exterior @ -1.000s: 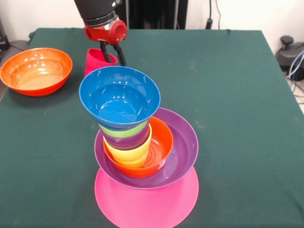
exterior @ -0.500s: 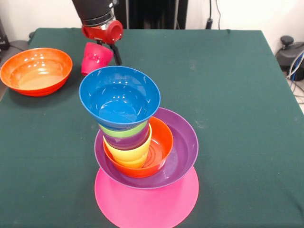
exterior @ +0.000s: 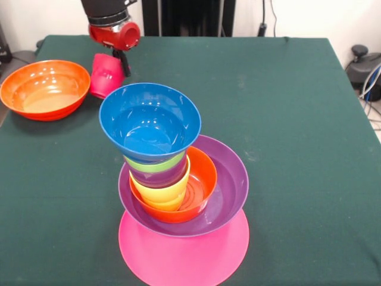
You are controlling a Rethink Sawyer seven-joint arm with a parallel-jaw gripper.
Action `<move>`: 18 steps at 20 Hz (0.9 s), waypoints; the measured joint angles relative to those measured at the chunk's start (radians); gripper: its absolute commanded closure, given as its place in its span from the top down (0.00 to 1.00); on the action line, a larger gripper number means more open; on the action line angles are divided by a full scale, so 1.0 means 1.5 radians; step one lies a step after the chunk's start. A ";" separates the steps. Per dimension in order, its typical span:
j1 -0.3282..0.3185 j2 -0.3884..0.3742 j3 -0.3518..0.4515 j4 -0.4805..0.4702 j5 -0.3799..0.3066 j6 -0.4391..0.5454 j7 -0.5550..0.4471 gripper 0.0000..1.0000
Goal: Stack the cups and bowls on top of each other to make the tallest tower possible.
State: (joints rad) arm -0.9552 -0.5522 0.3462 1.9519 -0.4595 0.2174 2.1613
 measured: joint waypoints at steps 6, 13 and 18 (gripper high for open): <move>0.014 -0.003 -0.013 0.000 0.000 -0.037 0.000 0.00; 0.011 -0.019 -0.009 0.002 0.021 -0.040 0.000 0.00; -0.015 -0.059 0.024 0.011 0.068 0.002 0.000 0.00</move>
State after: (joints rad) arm -0.9779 -0.6405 0.3830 1.9681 -0.3568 0.2201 2.1613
